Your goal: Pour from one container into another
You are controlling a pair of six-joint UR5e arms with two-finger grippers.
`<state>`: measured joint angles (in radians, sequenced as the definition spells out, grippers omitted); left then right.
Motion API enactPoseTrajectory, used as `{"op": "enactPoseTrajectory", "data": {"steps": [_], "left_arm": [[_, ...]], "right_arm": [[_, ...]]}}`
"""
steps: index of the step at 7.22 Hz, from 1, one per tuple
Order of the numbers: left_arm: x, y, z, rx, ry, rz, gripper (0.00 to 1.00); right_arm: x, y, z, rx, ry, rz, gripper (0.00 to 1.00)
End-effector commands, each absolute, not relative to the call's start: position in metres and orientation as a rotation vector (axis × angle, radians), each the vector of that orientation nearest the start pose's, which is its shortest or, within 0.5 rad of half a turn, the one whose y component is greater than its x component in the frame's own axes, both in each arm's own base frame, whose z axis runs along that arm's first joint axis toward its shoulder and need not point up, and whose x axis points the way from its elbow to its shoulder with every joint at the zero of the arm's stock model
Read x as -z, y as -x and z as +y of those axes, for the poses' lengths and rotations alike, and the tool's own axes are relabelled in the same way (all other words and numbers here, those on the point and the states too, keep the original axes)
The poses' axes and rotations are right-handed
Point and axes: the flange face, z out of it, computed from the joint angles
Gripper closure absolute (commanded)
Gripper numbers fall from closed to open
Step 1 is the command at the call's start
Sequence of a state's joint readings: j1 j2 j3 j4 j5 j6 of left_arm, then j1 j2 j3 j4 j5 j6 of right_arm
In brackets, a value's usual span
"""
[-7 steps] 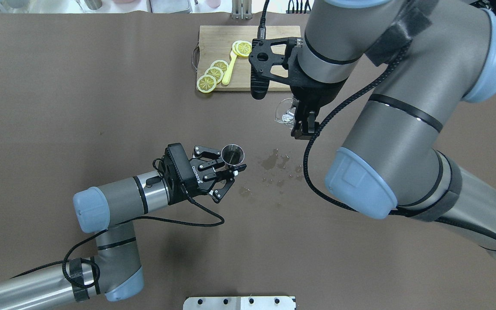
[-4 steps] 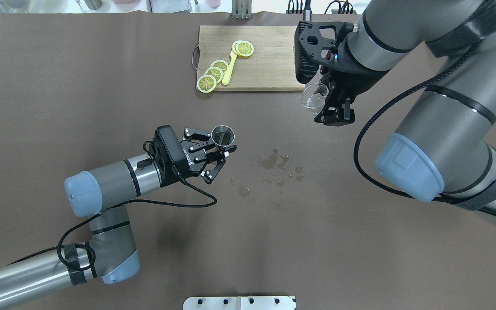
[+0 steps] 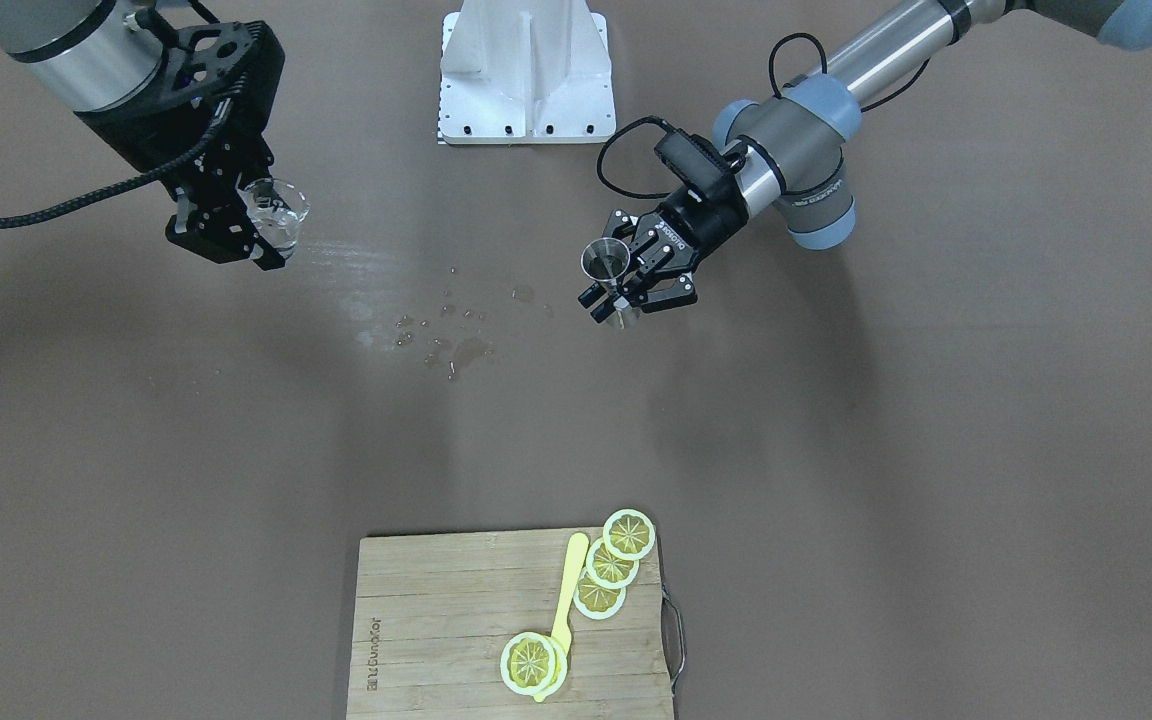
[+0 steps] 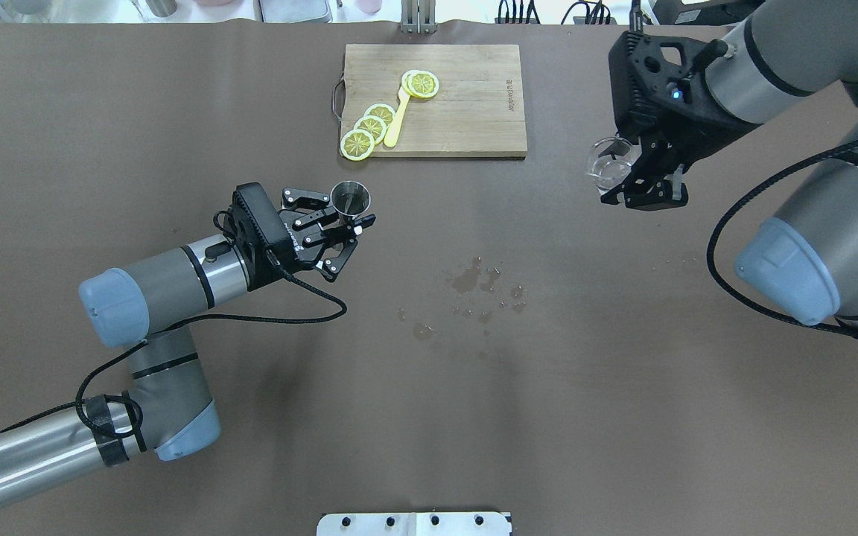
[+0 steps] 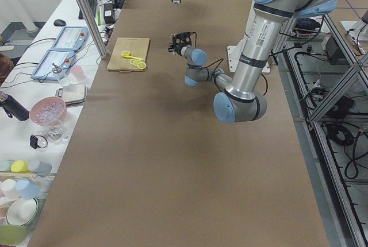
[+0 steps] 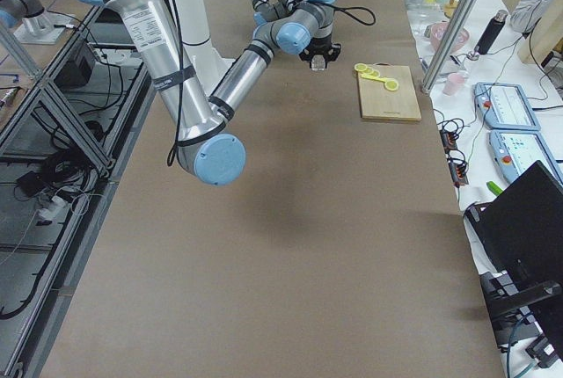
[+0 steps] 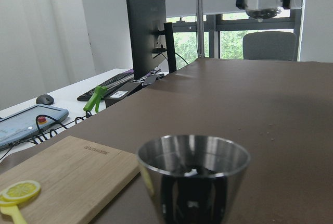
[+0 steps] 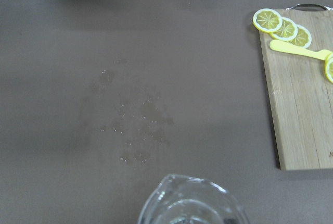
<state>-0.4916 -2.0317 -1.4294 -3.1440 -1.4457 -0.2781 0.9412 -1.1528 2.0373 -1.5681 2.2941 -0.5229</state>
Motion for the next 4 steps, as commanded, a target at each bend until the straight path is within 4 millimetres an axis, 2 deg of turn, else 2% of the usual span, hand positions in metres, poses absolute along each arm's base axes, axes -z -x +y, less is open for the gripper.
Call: {"op": "enactPoseTrajectory", "data": {"steps": [1, 3, 4], "left_arm": [[-0.314, -0.460, -0.438, -0.398, -1.543, 1.074, 1.00], [-0.326, -0.449, -0.444, -0.371, -1.541, 1.044, 1.00], [-0.331, -0.433, -0.457, -0.342, -1.559, 0.993, 1.00]], "right_arm": [[-0.281, 0.231, -0.486, 1.318, -0.932, -0.814, 1.00], [-0.349, 0.206, -0.506, 1.301, -0.990, -0.871, 1.00], [-0.374, 0.201, -0.510, 1.297, -1.005, -0.875, 1.00]]}}
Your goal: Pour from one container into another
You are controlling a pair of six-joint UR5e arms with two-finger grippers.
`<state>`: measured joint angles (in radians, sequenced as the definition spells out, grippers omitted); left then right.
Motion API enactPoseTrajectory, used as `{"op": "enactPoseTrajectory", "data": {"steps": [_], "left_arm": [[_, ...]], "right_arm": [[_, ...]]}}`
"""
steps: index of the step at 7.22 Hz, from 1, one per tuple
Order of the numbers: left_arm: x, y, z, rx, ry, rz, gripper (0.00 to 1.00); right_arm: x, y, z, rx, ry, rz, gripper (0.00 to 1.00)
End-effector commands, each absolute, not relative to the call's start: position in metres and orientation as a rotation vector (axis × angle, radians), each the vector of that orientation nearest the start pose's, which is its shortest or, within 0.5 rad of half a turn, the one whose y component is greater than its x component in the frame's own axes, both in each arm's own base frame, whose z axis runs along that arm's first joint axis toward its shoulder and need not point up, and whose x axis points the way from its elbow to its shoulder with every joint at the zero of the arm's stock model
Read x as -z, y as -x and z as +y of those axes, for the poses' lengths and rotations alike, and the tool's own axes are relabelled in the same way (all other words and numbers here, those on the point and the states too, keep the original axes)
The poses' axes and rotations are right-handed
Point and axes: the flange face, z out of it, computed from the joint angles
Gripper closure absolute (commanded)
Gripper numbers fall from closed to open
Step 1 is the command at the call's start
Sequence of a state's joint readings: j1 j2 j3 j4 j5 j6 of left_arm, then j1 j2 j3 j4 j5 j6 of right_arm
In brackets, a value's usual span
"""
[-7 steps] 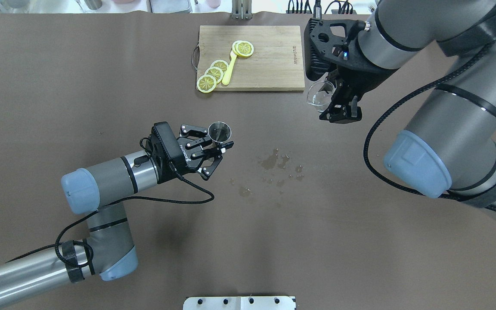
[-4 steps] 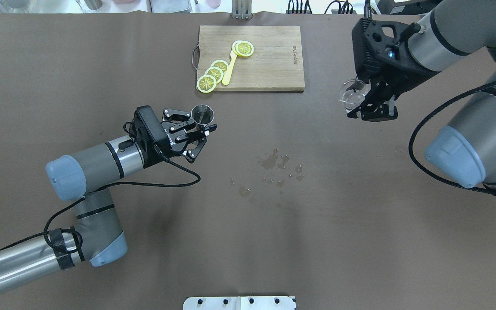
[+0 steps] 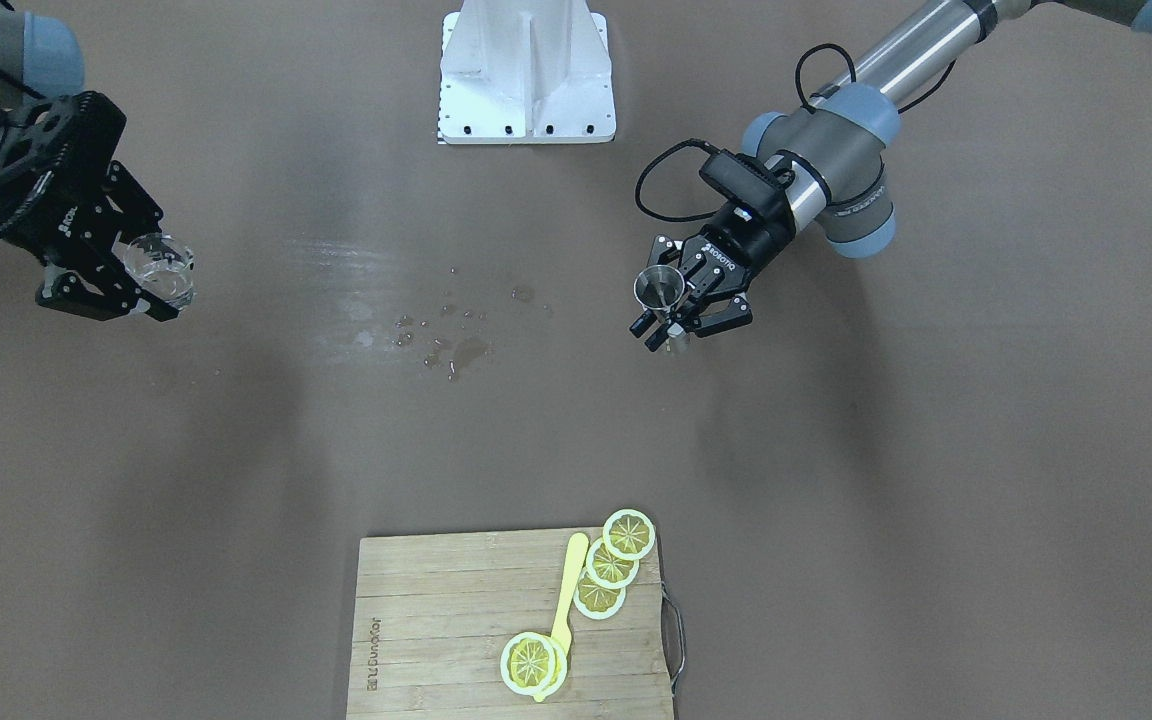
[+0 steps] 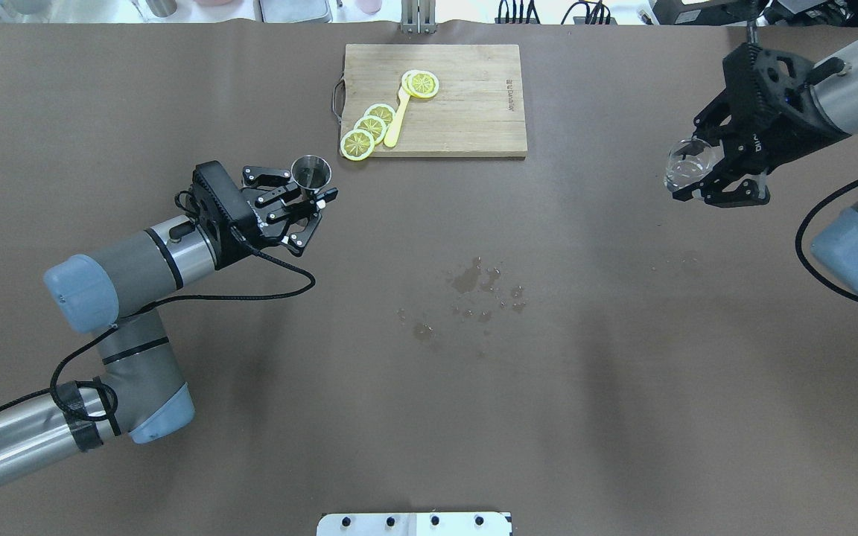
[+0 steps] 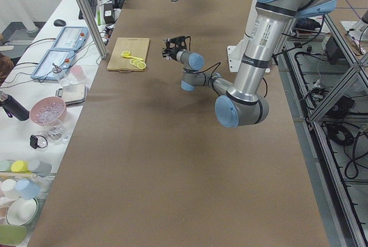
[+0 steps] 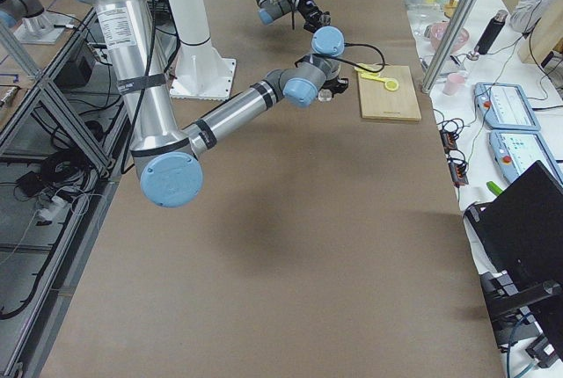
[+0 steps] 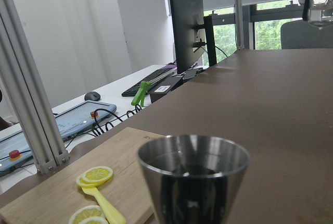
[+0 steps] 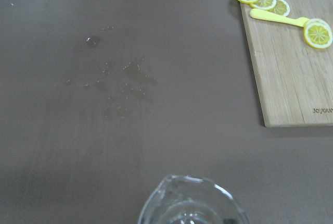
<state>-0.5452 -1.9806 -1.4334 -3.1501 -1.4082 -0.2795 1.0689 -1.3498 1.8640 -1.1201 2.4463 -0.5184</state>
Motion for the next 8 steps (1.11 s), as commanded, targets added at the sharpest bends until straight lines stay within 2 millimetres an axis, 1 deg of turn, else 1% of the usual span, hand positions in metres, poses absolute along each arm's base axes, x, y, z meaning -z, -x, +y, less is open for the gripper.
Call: {"op": "enactPoseTrajectory", "data": {"steps": [1, 2, 3, 4, 5, 6, 7, 8], "left_arm": [[-0.342, -0.424, -0.460, -0.406, -1.593, 0.906, 1.00], [-0.346, -0.422, -0.464, -0.432, -1.594, 0.892, 1.00], [-0.347, -0.421, -0.466, -0.430, -1.592, 0.886, 1.00], [-0.349, -0.419, -0.466, -0.423, -1.592, 0.883, 1.00], [-0.355, -0.413, -0.469, -0.388, -1.594, 0.855, 1.00], [-0.343, -0.411, -0.472, -0.345, -1.608, 0.832, 1.00], [-0.344, -0.415, -0.472, -0.349, -1.592, 0.824, 1.00], [-0.336, -0.417, -0.475, -0.340, -1.593, 0.818, 1.00]], "right_arm": [[-0.394, 0.200, -0.517, 1.284, -1.014, -0.889, 1.00], [-0.409, 0.202, -0.520, 1.246, -1.027, -0.913, 1.00], [-0.430, 0.203, -0.523, 1.188, -1.043, -0.943, 1.00], [-0.454, 0.204, -0.524, 1.131, -1.061, -0.977, 1.00], [-0.486, 0.204, -0.523, 1.079, -1.074, -1.012, 1.00], [-0.507, 0.203, -0.521, 1.043, -1.086, -1.039, 1.00], [-0.519, 0.202, -0.520, 1.023, -1.093, -1.050, 1.00], [-0.522, 0.203, -0.521, 0.993, -1.084, -1.067, 1.00]]}}
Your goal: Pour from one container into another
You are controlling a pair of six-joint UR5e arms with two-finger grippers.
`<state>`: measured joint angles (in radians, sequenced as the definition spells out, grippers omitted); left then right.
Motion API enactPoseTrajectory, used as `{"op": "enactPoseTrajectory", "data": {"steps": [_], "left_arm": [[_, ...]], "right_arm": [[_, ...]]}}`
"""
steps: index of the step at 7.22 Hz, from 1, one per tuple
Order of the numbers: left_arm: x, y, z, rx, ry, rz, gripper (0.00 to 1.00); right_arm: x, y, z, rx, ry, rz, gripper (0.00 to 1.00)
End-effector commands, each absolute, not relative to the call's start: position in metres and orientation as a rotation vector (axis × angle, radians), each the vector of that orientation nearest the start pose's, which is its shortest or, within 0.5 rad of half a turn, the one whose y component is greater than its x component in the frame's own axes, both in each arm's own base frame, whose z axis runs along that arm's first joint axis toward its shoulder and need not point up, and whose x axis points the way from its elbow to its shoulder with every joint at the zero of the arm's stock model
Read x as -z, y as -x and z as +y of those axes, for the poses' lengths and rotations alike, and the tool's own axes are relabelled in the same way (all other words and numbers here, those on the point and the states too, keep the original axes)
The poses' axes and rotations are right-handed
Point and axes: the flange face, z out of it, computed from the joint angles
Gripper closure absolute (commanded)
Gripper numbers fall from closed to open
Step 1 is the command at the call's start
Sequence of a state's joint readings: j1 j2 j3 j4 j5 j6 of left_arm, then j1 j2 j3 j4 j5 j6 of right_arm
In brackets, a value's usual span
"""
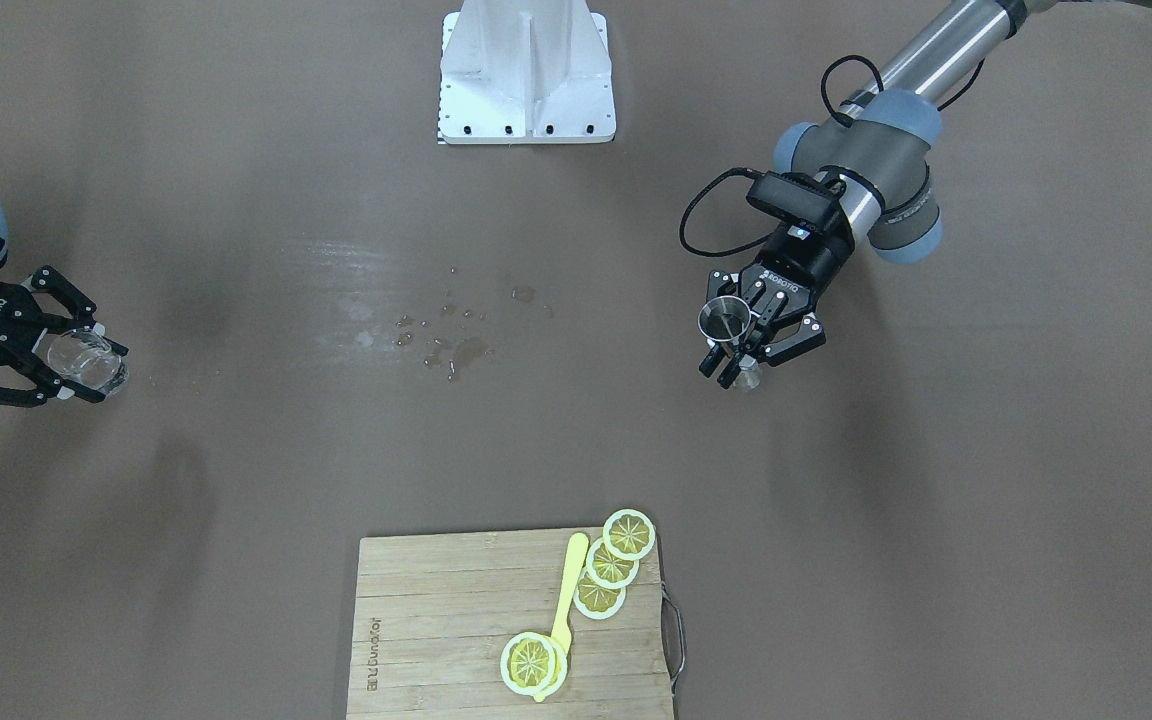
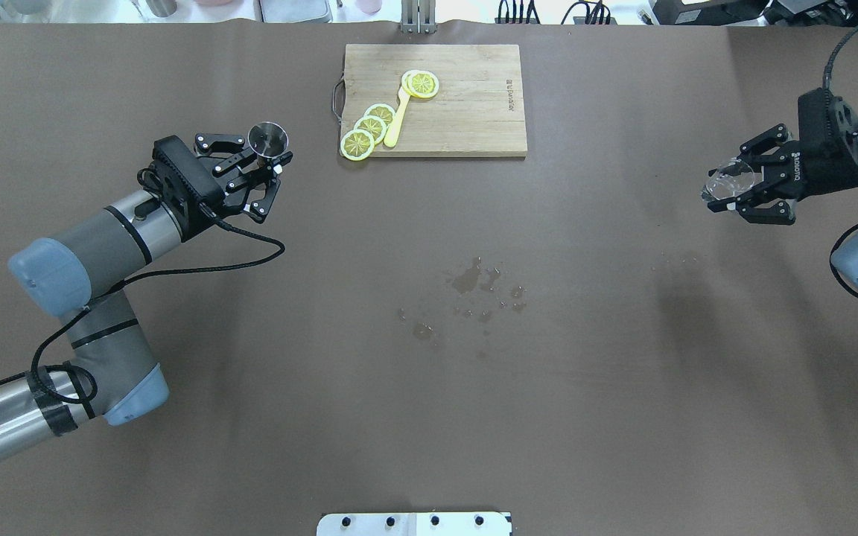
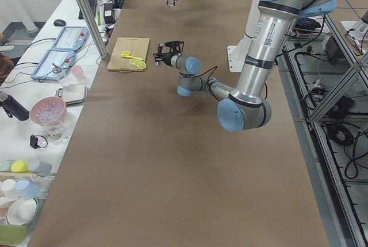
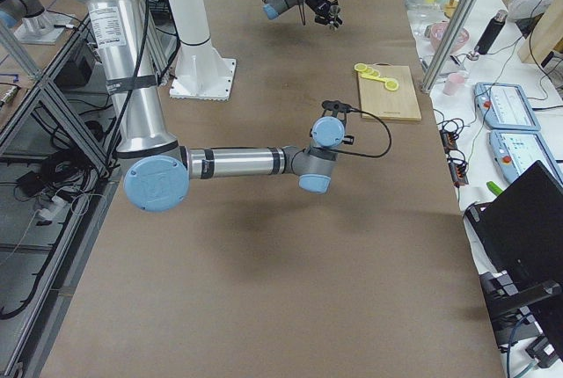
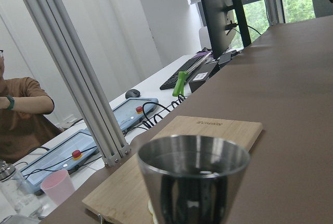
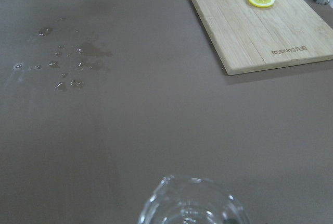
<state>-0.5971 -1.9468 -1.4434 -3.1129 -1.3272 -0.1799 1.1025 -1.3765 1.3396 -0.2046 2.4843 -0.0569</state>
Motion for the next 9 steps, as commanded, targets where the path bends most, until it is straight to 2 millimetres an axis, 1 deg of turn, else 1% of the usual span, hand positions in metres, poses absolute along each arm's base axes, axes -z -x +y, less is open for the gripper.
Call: {"op": "enactPoseTrajectory", "data": {"steps": [1, 2, 3, 4, 5, 6, 7, 8, 9], "left_arm": [[-0.335, -0.422, -0.477, -0.342, -1.588, 0.815, 1.00], [-0.333, -0.423, -0.480, -0.341, -1.581, 0.802, 1.00], [-0.333, -0.423, -0.481, -0.331, -1.579, 0.790, 1.00], [-0.333, -0.412, -0.483, -0.322, -1.584, 0.781, 1.00], [-0.340, -0.410, -0.488, -0.294, -1.556, 0.784, 1.00], [-0.346, -0.403, -0.487, -0.198, -1.544, 0.772, 1.00], [-0.346, -0.395, -0.480, -0.117, -1.563, 0.717, 1.00], [-0.350, -0.399, -0.458, -0.005, -1.553, 0.706, 1.00], [-0.357, -0.406, -0.444, 0.137, -1.520, 0.690, 1.00]], "right_arm": [[-0.520, 0.203, -0.522, 0.968, -1.067, -1.081, 1.00], [-0.510, 0.208, -0.531, 0.935, -1.070, -1.083, 1.00], [-0.509, 0.214, -0.536, 0.903, -1.064, -1.080, 1.00], [-0.505, 0.231, -0.538, 0.876, -1.077, -1.060, 1.00], [-0.499, 0.245, -0.535, 0.858, -1.105, -1.030, 1.00], [-0.498, 0.248, -0.530, 0.825, -1.116, -1.016, 1.00], [-0.502, 0.248, -0.508, 0.787, -1.145, -0.967, 1.00], [-0.507, 0.253, -0.489, 0.770, -1.142, -0.954, 1.00], [-0.521, 0.256, -0.468, 0.736, -1.161, -0.974, 1.00]]}}
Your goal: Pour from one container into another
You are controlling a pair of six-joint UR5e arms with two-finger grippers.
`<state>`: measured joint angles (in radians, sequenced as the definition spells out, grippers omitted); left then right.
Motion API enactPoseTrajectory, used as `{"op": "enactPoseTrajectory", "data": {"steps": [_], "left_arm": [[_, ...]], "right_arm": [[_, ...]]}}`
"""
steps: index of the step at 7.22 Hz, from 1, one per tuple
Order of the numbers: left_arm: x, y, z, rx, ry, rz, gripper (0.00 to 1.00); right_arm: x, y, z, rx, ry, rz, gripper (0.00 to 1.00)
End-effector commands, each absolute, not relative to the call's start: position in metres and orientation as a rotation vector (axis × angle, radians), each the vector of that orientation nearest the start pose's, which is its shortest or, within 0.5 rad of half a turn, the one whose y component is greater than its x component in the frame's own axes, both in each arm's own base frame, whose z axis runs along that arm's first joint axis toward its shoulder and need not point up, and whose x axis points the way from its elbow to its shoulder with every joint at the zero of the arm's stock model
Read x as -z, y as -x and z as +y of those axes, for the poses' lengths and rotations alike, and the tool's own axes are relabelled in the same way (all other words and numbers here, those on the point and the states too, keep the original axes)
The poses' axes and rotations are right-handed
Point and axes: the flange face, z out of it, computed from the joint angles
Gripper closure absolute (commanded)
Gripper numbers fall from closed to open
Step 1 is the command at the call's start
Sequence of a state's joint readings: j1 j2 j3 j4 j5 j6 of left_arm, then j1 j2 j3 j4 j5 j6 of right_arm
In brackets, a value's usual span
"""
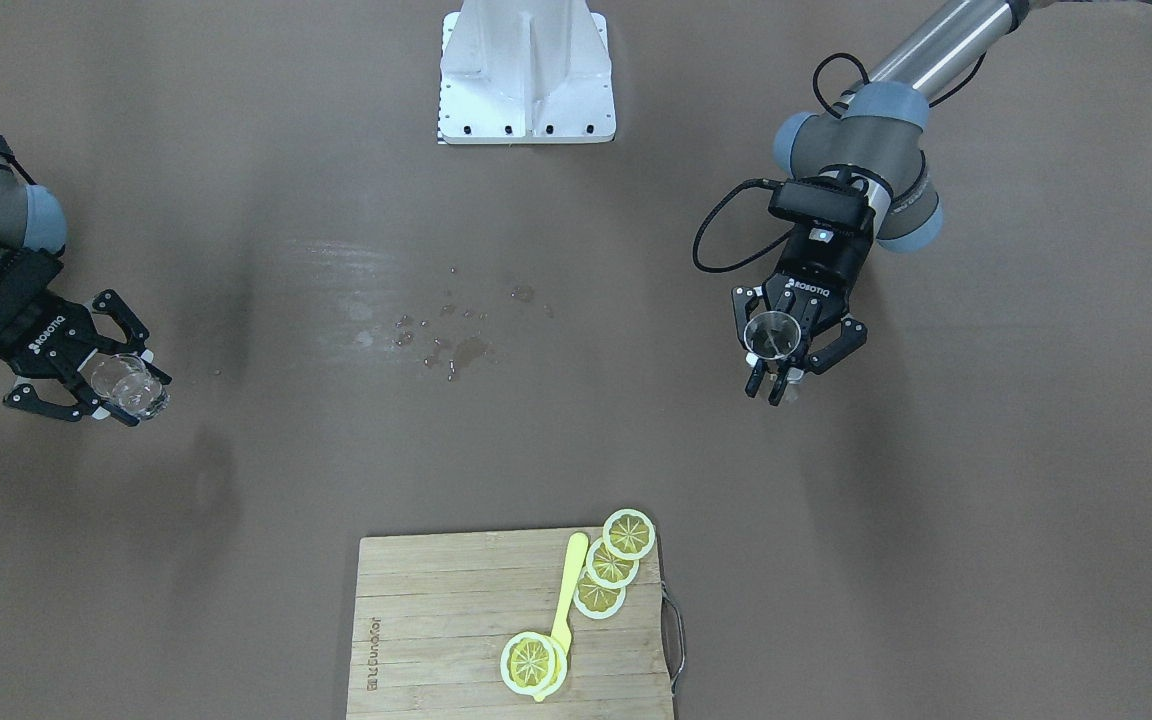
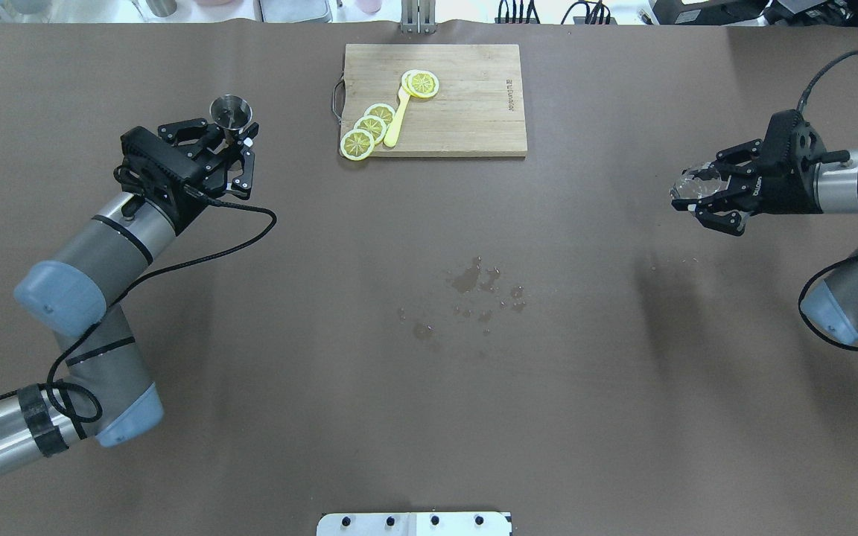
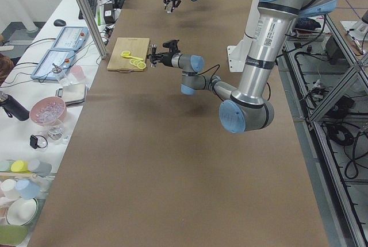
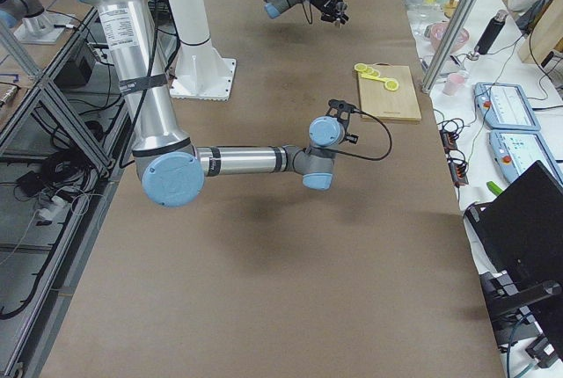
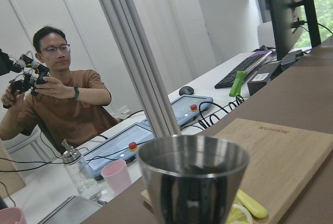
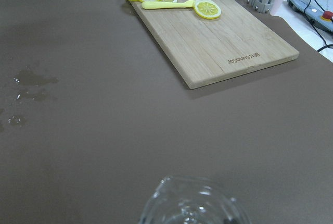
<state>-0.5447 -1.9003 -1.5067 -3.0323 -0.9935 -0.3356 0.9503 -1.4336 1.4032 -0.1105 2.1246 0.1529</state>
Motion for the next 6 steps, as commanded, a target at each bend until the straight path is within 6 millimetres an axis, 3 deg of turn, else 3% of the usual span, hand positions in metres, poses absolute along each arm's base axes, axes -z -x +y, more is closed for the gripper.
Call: {"op": "enactPoseTrajectory", "data": {"steps": [1, 3, 5, 6], "left_arm": [[-0.364, -0.415, -0.439, 0.181, -1.495, 0.561, 1.00], [-0.373, -0.416, -0.442, 0.339, -1.446, 0.418, 1.00], [-0.398, -0.411, -0.432, 0.568, -1.404, 0.516, 1.00], [-0.413, -0.420, -0.418, 0.598, -1.398, 0.484, 1.00]], "right_arm": [[-0.536, 0.258, -0.452, 0.728, -1.177, -0.996, 1.00], [-0.570, 0.264, -0.445, 0.782, -1.147, -1.038, 1.00], [-0.598, 0.275, -0.458, 0.794, -1.147, -1.042, 1.00], [-0.602, 0.282, -0.463, 0.810, -1.138, -1.059, 1.00]]}}
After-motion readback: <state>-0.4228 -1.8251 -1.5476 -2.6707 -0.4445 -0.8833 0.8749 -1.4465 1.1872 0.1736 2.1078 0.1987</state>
